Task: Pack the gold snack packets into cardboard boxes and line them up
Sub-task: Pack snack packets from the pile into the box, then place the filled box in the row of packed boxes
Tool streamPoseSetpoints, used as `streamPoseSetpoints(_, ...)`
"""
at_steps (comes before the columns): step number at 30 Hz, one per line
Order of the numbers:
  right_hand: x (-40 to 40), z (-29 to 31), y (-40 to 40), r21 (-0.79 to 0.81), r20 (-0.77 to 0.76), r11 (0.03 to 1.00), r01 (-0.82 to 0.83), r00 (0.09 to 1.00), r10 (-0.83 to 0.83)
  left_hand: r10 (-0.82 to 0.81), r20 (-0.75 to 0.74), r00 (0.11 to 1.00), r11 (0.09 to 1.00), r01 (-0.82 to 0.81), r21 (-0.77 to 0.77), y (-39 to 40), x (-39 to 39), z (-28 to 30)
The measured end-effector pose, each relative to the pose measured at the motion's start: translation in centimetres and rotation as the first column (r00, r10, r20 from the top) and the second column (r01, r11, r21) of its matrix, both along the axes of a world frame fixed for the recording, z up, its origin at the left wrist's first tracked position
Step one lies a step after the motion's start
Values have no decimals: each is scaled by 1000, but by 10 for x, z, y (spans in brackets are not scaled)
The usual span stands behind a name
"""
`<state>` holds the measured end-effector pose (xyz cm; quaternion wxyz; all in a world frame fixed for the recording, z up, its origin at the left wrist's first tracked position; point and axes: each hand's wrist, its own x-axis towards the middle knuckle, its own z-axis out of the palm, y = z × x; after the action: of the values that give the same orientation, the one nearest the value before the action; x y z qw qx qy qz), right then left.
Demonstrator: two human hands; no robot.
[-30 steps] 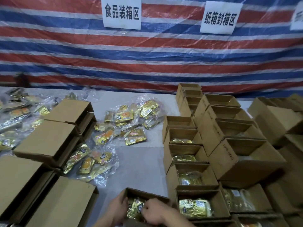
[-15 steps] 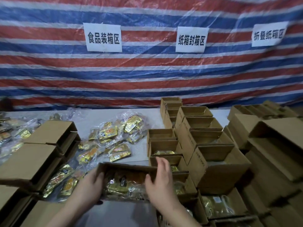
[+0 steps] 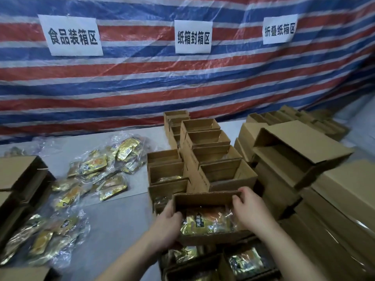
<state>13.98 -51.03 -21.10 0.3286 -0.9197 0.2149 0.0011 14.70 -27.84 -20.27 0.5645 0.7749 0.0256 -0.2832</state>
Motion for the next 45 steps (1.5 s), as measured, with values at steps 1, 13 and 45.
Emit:
streamPoseSetpoints(1, 0, -2, -11, -5, -13, 1000, 19, 1000, -19, -12, -27, 1000, 1000, 12, -15, -11, 0, -4)
streamPoseSetpoints(13, 38, -14, -72, -45, -140, 994, 100, 985, -106, 40, -235, 971, 982, -81, -170, -102, 14, -30)
streamPoseSetpoints(45, 52, 2, -40, -435, 191, 897, 79, 981, 6, 44, -254, 966, 961, -111, -252, -68, 36, -42)
